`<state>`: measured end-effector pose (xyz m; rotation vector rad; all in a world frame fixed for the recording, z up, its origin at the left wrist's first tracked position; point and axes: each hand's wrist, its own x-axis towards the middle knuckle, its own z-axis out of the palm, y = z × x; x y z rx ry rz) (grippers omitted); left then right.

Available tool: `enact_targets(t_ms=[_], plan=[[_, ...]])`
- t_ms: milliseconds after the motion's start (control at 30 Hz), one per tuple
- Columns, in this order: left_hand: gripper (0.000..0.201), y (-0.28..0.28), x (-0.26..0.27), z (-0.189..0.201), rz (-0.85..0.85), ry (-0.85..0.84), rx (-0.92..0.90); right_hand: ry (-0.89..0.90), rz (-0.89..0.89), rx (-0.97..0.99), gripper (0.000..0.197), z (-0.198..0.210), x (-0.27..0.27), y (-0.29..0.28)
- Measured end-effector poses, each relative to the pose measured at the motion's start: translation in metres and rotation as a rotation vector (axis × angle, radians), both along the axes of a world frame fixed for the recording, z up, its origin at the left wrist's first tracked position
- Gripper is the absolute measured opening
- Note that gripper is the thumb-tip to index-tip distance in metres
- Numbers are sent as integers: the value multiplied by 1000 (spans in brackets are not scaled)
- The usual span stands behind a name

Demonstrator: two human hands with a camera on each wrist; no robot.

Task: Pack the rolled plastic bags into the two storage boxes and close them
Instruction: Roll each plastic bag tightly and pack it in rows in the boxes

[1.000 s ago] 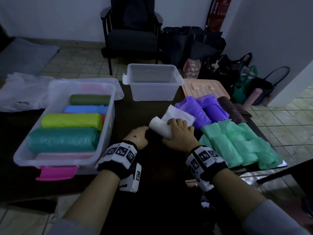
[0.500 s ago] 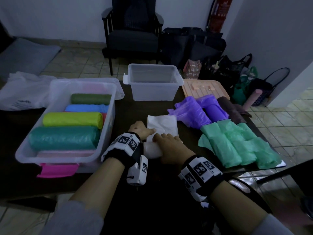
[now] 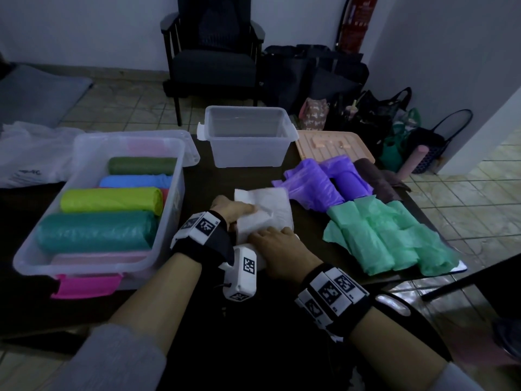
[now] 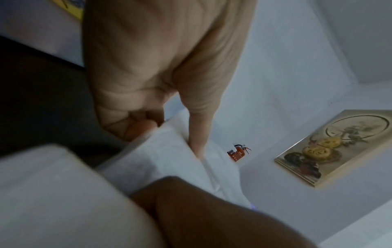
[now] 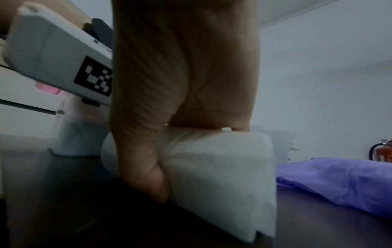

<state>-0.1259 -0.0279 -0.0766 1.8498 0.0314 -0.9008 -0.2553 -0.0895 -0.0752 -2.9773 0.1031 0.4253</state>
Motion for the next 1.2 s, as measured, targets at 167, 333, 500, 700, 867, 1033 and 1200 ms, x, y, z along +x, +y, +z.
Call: enact_targets(t_ms=[167, 333, 500, 700, 867, 1033, 1200], plan=[[46, -3, 5, 2, 56, -30, -79, -29, 49, -71, 49, -1, -4, 3], [27, -8, 10, 10, 74, -131, -175, -11, 50, -62, 52, 6, -4, 2], [31, -14, 21, 18, 125, -213, -216, -21, 32, -3, 51, 9, -6, 2], [49, -15, 24, 17, 82, -265, -155, 34, 19, 6, 53, 2, -7, 1], [39, -10, 22, 24, -63, -635, 98, 90, 5, 70, 56, 2, -9, 1], [40, -9, 3, 21, -634, -818, 265, 79, 8, 88, 55, 0, -9, 0], [70, -6, 2, -22, -1054, -623, 575, 112, 18, 69, 57, 0, -7, 0]])
